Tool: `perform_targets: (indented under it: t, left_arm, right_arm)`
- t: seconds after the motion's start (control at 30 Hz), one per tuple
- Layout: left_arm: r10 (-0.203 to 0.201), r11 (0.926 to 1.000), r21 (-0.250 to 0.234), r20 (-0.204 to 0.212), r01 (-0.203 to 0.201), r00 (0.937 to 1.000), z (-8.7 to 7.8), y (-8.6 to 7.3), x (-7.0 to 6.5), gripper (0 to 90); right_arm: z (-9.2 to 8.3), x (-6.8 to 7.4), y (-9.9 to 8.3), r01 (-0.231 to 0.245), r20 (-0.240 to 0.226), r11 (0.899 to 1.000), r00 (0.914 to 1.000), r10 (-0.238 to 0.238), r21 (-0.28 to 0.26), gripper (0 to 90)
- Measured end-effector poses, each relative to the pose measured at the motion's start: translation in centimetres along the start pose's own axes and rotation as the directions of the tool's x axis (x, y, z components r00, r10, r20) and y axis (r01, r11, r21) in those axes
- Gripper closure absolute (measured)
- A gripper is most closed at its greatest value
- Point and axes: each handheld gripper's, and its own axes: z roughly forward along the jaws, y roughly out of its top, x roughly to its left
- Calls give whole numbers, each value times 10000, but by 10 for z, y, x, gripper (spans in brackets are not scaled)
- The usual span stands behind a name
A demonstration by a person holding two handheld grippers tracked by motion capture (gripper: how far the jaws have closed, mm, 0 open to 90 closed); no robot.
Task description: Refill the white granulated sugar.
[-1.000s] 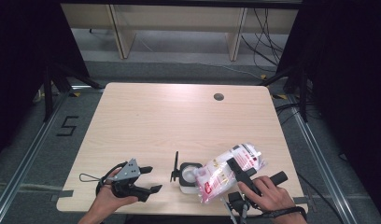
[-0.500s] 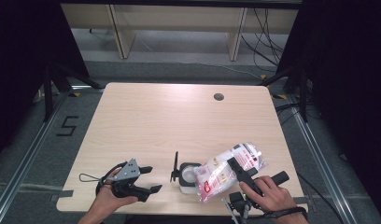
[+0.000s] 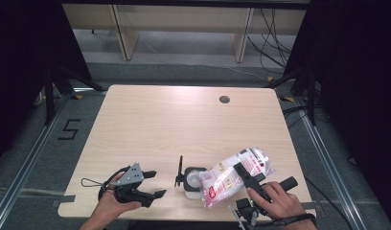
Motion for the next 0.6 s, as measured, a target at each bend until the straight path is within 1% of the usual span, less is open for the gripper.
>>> perform_targets:
  t: [0.07, 0.13, 0.17, 0.3, 0.33, 0.37, 0.4, 0.43, 0.47, 0.5, 0.53, 0.57, 0.6]
  left_arm:
    - [79, 9999, 74, -19, -79, 10000, 0, 0, 0, 250]
    - [-51, 10000, -44, 5, 51, 10000, 0, 0, 0, 250]
    - [-45, 10000, -43, 5, 45, 10000, 0, 0, 0, 250]
    - [20, 10000, 20, 3, -20, 10000, 0, 0, 0, 250]
    - [68, 10000, 64, -27, -68, 10000, 0, 0, 0, 250]
    - [212, 9996, 202, -63, -211, 9998, -1, 0, 2, 250]
    - [166, 9997, 166, -44, -165, 9999, -1, 0, 1, 250]
    - [213, 9996, 205, -59, -212, 9998, -1, 0, 2, 250]
    - [213, 9996, 196, -51, -212, 9998, -1, 0, 2, 250]
    - [179, 9997, 168, -17, -178, 9998, -1, 0, 1, 250]
    - [91, 9999, 92, 5, -91, 10000, 0, 0, 1, 250]
    - [187, 9998, 87, 44, -187, 9998, 0, 0, 1, 250]
    - [113, 9999, 79, 36, -113, 9999, 0, 0, 1, 250]
  right_arm:
    - [0, 1, 0, -111, -102, 9999, 9999, 111, 31, 545]
    - [-1, 2, 0, -266, -156, 9995, 9995, 269, 172, 545]
    - [0, 2, 0, -297, -225, 9995, 9993, 300, 135, 545]
    - [2, 1, -1, -130, -91, 9999, 9999, 130, -31, 546]
    - [2, 1, 0, -103, -170, 9999, 9998, 102, -13, 546]
    - [2, 1, 0, -103, -170, 9999, 9998, 102, -13, 546]
    - [2, 2, 0, -299, -251, 9995, 9992, 302, 129, 546]
    - [2, 3, 0, -360, -224, 9992, 9991, 364, 180, 546]
    - [2, 2, 1, -301, -307, 9993, 9991, 308, 217, 546]
    - [2, 3, 1, -291, -287, 9994, 9991, 296, 167, 546]
    - [4, 0, 2, 94, -259, 10000, 9996, -93, 11, 546]
    - [3, 4, 3, -279, -252, 9994, 9993, 284, 184, 547]
    - [3, 4, 3, -232, -245, 9996, 9994, 236, 173, 547]
